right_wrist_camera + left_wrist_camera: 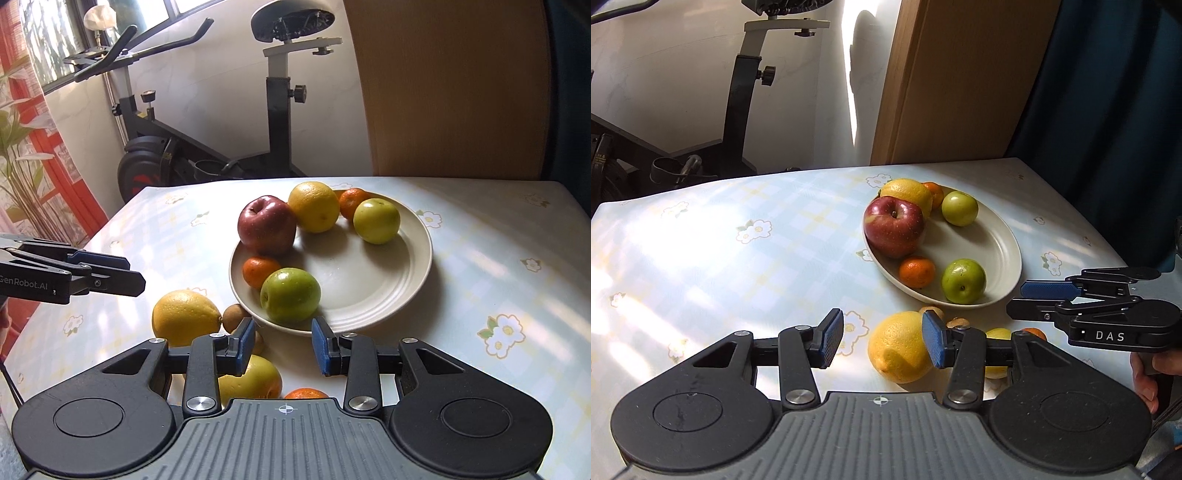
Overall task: Organize fruits
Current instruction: 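Move both grippers back to the pile toward the large brown-red apple, then close the right gripper on the brown-red apple while the left presses its top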
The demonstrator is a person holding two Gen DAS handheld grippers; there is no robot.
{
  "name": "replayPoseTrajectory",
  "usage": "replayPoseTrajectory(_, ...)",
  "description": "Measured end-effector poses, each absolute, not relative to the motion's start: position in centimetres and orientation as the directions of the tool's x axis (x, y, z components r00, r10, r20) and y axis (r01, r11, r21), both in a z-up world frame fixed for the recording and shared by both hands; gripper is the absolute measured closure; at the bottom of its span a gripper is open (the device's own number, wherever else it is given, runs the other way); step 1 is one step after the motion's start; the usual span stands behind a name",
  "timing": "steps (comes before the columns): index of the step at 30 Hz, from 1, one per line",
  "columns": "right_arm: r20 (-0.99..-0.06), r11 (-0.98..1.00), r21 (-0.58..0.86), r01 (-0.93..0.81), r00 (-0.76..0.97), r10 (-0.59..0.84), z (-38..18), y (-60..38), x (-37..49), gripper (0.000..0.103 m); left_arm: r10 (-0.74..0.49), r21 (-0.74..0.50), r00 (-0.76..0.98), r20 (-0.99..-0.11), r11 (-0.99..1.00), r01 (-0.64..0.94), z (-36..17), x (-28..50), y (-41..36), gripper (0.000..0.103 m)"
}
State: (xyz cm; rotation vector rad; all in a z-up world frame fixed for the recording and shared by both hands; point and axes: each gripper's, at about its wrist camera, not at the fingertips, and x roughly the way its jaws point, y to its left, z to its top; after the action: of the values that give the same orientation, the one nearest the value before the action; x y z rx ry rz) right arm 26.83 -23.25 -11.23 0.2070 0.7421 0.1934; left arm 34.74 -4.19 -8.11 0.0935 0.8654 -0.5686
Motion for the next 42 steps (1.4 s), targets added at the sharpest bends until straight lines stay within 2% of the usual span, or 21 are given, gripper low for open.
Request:
replayPoseTrajectory(8, -0.637, 0.944, 0.276, -0.183, 0.7, 0.322, -11.0, -20.3, 25.7, 0.071, -0.389, -0.145, 0.532, -0.752, 0.885, 0.443, -7.7, 32.8, -1.3, 0.054)
replayPoseTrajectory(11, -0.644, 0.934, 0.277, -0.228, 0.677, 0.356, -10.9, -19.3, 25.1, 0.071, -0.391, -0.18, 0.524, -0.756, 0.895, 0.408, -7.8, 32.0, 0.2, 0.054)
replayPoseTrajectory(18, -0.652, 0.928, 0.281, -0.245, 0.661, 0.372, -10.7, -19.4, 23.9, 0.069, -0.391, -0.195, 0.536, -0.748, 0.902, 0.385, -7.6, 30.3, 1.6, 0.054)
replayPoseTrajectory(20, -0.667, 0.923, 0.285, -0.26, 0.637, 0.385, -10.9, -19.2, 23.7, 0.061, -0.393, -0.205, 0.536, -0.747, 0.903, 0.377, -7.6, 30.0, 1.7, 0.054)
replayPoseTrajectory(23, -0.678, 0.919, 0.264, -0.294, 0.621, 0.394, -10.9, -18.6, 23.2, 0.055, -0.364, -0.172, 0.557, -0.746, 0.914, 0.367, -7.6, 29.5, 1.2, 0.054)
replayPoseTrajectory(36, -0.699, 0.892, 0.235, -0.387, 0.57, 0.432, -11.3, -16.9, 22.3, 0.051, -0.421, -0.251, 0.499, -0.758, 0.893, 0.373, -9.1, 28.9, 1.0, 0.054)
replayPoseTrajectory(40, -0.711, 0.88, 0.218, -0.422, 0.55, 0.439, -11.5, -16.3, 22.6, 0.044, -0.447, -0.284, 0.477, -0.757, 0.882, 0.376, -9.6, 28.7, 1.0, 0.054)
replayPoseTrajectory(42, -0.719, 0.874, 0.202, -0.442, 0.539, 0.439, -11.6, -15.8, 22.8, 0.044, -0.459, -0.299, 0.468, -0.755, 0.876, 0.377, -9.7, 28.7, 0.9, 0.054)
